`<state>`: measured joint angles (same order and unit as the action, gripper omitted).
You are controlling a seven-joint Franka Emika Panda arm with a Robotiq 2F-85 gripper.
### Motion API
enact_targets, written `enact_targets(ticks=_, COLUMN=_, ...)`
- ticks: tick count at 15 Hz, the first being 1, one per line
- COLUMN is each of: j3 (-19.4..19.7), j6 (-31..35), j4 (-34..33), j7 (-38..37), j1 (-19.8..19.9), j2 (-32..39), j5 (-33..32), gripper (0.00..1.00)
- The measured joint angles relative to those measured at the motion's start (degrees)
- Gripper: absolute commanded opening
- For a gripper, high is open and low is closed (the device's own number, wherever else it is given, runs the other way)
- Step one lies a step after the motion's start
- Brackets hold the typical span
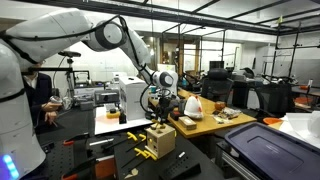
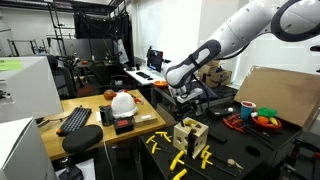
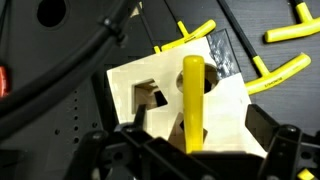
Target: Put one yellow handle in the wooden box and then on the black stand
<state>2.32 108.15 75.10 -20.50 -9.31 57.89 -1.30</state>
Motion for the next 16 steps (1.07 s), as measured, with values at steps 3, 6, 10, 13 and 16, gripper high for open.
enact_targets(ticks=3, j3=0.0, j6=-0.2, j4=-1.4, j7=0.0, j1=0.8, j2=0.5, j5=1.0, gripper=1.00)
enact_targets(ticks=6, j3=0.0, j6=-1.1, j4=-2.3, j7=0.0, j1=1.6, j2=0.6, j5=2.1, gripper=1.00)
enact_targets(ticks=10, j3=-0.1, j6=-2.7, j4=-2.8, j7=0.0, j1=2.3, j2=0.8, j5=3.7, gripper=1.00)
enact_targets(ticks=13, j3=-0.2, j6=-3.7, j4=-3.2, j7=0.0, j1=2.7, j2=1.4, j5=4.9, gripper=1.00)
enact_targets(ticks=16, j3=-0.3, j6=-4.1, j4=-3.7, j7=0.0, j1=3.0, j2=2.2, j5=5.7, gripper=1.00)
